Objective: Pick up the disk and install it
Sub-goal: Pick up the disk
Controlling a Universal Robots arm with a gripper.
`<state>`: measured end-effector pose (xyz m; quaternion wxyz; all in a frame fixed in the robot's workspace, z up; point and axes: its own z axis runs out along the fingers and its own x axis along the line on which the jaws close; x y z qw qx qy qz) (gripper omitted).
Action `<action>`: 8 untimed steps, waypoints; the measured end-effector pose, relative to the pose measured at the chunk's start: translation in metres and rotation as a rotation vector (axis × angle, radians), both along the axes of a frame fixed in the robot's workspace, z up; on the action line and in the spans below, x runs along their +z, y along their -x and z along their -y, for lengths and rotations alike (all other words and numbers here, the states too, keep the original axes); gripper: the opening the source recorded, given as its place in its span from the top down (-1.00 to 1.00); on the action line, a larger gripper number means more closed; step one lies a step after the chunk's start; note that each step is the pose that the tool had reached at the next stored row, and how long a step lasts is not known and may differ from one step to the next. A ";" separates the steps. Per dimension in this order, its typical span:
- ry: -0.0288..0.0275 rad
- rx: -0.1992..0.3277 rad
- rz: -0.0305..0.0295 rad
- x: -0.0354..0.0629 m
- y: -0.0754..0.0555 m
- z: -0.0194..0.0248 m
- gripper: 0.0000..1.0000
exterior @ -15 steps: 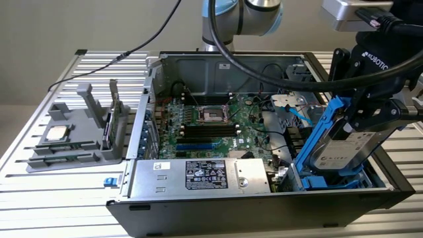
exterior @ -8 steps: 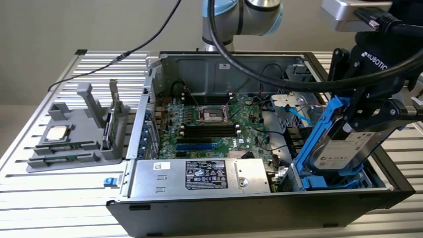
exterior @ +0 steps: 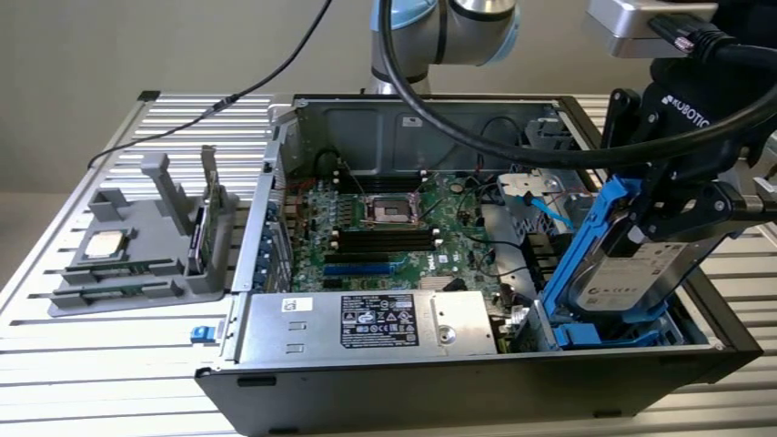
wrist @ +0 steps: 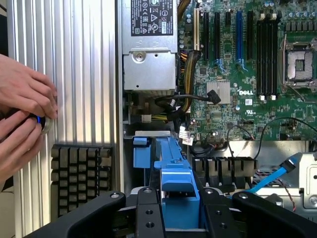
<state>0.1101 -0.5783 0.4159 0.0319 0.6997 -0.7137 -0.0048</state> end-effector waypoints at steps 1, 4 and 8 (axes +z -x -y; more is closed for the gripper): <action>0.0000 0.000 0.0000 0.0000 0.000 0.0000 0.35; -0.0001 0.000 -0.0011 0.0000 0.000 0.0000 0.32; 0.0000 0.000 -0.0026 0.0000 0.000 0.0000 -0.51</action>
